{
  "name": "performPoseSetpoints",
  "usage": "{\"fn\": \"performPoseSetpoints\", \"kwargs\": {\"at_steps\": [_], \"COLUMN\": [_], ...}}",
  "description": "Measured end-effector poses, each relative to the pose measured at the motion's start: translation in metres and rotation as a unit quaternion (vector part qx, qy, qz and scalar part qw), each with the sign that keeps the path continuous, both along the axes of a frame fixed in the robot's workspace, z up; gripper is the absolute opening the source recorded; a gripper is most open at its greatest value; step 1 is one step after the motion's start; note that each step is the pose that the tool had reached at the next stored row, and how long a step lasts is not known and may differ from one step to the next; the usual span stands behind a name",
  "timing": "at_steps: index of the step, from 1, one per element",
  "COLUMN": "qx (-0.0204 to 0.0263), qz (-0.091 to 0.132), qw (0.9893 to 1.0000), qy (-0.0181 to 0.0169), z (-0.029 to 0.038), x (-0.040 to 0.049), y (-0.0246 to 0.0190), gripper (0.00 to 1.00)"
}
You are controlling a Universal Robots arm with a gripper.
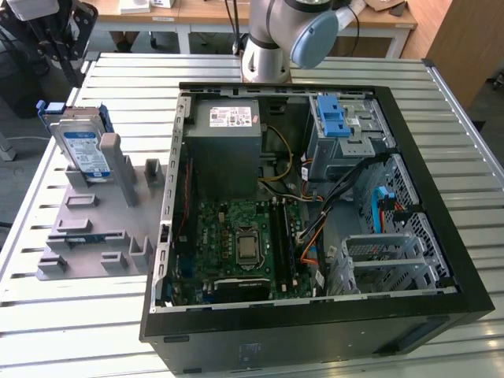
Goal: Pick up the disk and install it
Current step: 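Reach for the disk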
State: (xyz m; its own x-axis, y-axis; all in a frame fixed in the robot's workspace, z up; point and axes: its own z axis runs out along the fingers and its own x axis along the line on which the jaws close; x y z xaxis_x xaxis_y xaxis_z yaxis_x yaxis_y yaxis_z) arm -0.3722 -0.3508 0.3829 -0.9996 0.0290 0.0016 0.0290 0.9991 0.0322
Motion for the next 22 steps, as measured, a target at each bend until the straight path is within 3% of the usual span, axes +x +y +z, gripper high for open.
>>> {"fn": "performPoseSetpoints", "kwargs": {"at_steps": [4, 22], "qx": [0.0, -0.0003], "qz": [0.0, 0.0], "qw": [1.0, 1.0], "qy": [0.0, -0.0001], "z": [-0.0007, -0.0031], "x": [-0.0118, -0.0471], "y": [0.0006, 0.0013], "gripper": [0.11, 0.11]}}
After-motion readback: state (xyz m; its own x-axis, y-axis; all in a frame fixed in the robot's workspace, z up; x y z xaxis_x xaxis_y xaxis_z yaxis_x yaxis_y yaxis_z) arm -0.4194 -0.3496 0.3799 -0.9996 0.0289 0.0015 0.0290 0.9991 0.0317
